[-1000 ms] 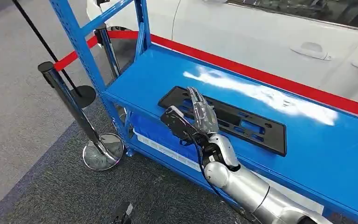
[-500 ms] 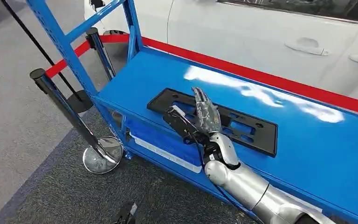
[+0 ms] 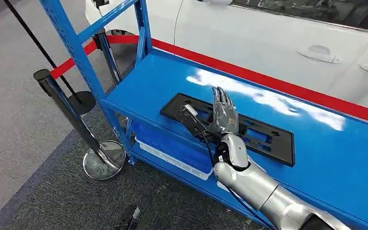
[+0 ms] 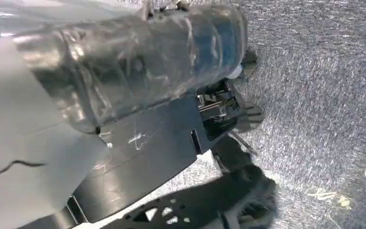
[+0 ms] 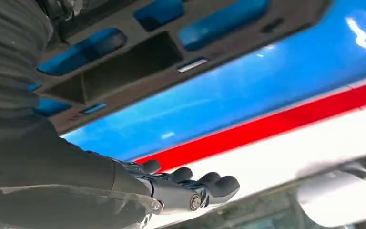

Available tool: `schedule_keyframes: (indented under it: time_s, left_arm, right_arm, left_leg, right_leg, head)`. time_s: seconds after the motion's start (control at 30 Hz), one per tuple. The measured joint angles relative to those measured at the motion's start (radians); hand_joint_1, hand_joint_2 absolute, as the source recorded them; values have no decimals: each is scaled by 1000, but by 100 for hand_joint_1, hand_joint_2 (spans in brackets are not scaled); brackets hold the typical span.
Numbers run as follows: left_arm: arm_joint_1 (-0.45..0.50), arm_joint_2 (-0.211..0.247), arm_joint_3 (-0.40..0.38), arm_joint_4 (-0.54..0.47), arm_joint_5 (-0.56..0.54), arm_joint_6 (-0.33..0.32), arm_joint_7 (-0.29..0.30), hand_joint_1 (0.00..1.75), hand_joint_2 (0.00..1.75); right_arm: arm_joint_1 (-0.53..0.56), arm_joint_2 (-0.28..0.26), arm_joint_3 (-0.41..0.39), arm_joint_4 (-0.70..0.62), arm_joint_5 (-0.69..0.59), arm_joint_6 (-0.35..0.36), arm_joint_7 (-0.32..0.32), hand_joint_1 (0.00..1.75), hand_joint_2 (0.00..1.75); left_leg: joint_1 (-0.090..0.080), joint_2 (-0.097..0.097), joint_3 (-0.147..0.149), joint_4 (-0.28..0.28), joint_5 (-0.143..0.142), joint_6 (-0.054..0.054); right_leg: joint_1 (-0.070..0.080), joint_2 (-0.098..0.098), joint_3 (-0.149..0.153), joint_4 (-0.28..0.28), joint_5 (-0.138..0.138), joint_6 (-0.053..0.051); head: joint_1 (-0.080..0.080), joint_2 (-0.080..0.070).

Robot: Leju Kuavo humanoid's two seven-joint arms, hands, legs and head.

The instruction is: Take the parts from the cabinet and place them on the table.

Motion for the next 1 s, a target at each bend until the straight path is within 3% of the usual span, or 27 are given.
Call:
schedule_keyframes:
  time_s: [0.03, 0.07, 0.13, 0.17, 0.2, 0.3, 0.37, 0.47, 0.5, 0.53, 0.57, 0.63, 0.67, 0.7, 0.8, 0.83, 0.87, 0.9, 0.97, 1.0]
  left_arm:
    - [1, 0, -1, 0, 0, 0, 0, 0, 0]
    - [2, -1, -2, 0, 0, 0, 0, 0, 0]
    - [1, -3, -3, 0, 0, 0, 0, 0, 0]
    - [1, -3, -3, 0, 0, 0, 0, 0, 0]
    - [-2, -3, -3, 0, 0, 2, 1, 0, 0]
    - [4, -3, -4, 0, 2, 2, 2, 0, 0]
    - [5, -3, -4, 0, 2, 2, 2, 0, 0]
    - [6, -3, -4, 0, 2, 2, 2, 0, 0]
    - [9, -4, -4, 0, 2, 2, 2, 0, 0]
    - [10, -4, -4, 0, 1, 2, 2, 0, 0]
    - [9, -4, -4, 0, 0, 2, 3, 0, 0]
    - [10, -3, -4, 0, 0, 2, 4, 0, 0]
    - [9, -3, -4, 0, 2, 2, 4, 0, 0]
    - [9, -3, -4, 0, 9, 2, 4, 0, 0]
    - [11, -2, -4, 1, 21, 2, 1, 0, 0]
    - [11, -2, -4, 1, 20, 2, 2, 0, 0]
    - [11, -3, -4, 1, 17, 2, 8, 0, 0]
    - [11, -3, -4, 1, 13, 2, 15, 0, 0]
    - [16, -3, -4, 1, 11, 2, 18, 0, 0]
    - [20, -3, -4, 1, 11, 1, 18, 0, 0]
  right_arm:
    - [3, -2, 0, 8, 1, 2, 2, 0, 175]
    - [2, -2, 0, 13, 2, 3, 2, 0, 175]
    - [1, -2, 0, 22, 11, 13, 1, 0, 175]
    - [0, -2, 0, 29, 14, 23, -3, 0, 175]
    - [3, 0, 0, 30, 16, 30, -7, 0, 175]
    - [14, 0, 0, 37, 28, 56, -6, 0, 175]
    - [17, 6, 0, 37, 32, 72, -6, 0, 175]
    - [23, 8, 1, 40, 34, 80, -6, 0, 175]
    - [26, 9, 1, 42, 34, 85, -6, 0, 175]
    - [28, 9, 1, 42, 34, 93, -6, 0, 175]
    - [29, 10, 2, 42, 34, 105, -7, 0, 175]
    - [30, 12, 3, 42, 31, 131, -11, 0, 175]
    - [31, 12, 3, 43, 34, 141, -12, 0, 175]
    - [32, 12, 3, 45, 42, 149, -13, 0, 175]
    - [33, 12, 8, 47, 64, 155, -13, 0, 175]
    - [33, 12, 9, 48, 68, 155, -12, 0, 175]
    - [35, 11, 9, 50, 73, 155, -11, 0, 175]
    - [37, 11, 9, 52, 76, 151, -13, 0, 175]
    - [52, 9, 9, 55, 80, 135, -24, 0, 175]
    - [59, 8, 9, 56, 83, 128, -27, 0, 175]
  left_leg:
    - [1, -1, 3, 2, -4, -1]
    - [1, -2, 6, 5, -9, -3]
    - [2, -3, 15, 19, -26, -11]
    - [0, -3, 10, 23, -33, -18]
    - [-7, -4, 5, 37, -39, -24]
    - [-3, -3, 11, 25, -41, -34]
    - [-1, -1, -5, 75, -69, -44]
    - [2, -1, -116, 282, -154, -55]
    - [2, -1, -148, 328, -158, -57]
    - [1, -1, -152, 323, -139, -56]
    - [1, -1, -136, 279, -101, -53]
    - [0, -1, -55, 99, 3, -40]
    - [-2, -2, -29, 44, 5, -33]
    - [-11, -1, -19, 27, 1, -29]
    - [-13, -4, -18, 22, -3, -24]
    - [-1, -2, -7, 4, 4, -15]
    - [-1, 0, 2, -6, 8, -14]
    - [-1, 0, 3, -7, 7, -10]
    - [-1, 1, 4, -6, 4, -4]
    - [-1, 1, 3, -6, 3, -4]
  right_leg:
    - [-2, -1, 0, -17, 26, 1]
    - [-4, -1, 19, -72, 67, 1]
    - [-9, -5, 104, -257, 165, 1]
    - [-8, -6, 114, -274, 138, 0]
    - [-4, -3, 121, -288, 143, -7]
    - [-1, -1, 122, -289, 140, -22]
    - [-8, -2, 133, -295, 138, -31]
    - [-5, -4, 141, -295, 130, -42]
    - [-4, -4, 143, -295, 127, -43]
    - [-3, -3, 147, -295, 125, -44]
    - [-3, -2, 153, -295, 122, -44]
    - [-2, 2, 167, -296, 115, -42]
    - [-3, 2, 170, -299, 113, -39]
    - [3, 3, 167, -298, 113, -34]
    - [-2, 3, 170, -308, 116, -19]
    - [2, 3, 173, -308, 112, -11]
    - [0, 0, 166, -291, 100, -7]
    - [1, -1, 142, -239, 66, -6]
    - [0, -1, 64, -83, -1, -2]
    - [0, -1, 29, -20, -19, 1]
  head:
    - [0, 0]
    - [0, 0]
    - [0, 0]
    - [0, 0]
    - [-1, 0]
    - [-1, 0]
    - [-7, 0]
    - [-10, 0]
    - [-10, 0]
    - [-10, 0]
    - [-10, 0]
    - [-10, 0]
    - [-8, 0]
    - [-9, 0]
    - [-10, 0]
    - [-7, 0]
    - [-8, 0]
    - [-5, 0]
    - [-4, 0]
    - [-3, 0]
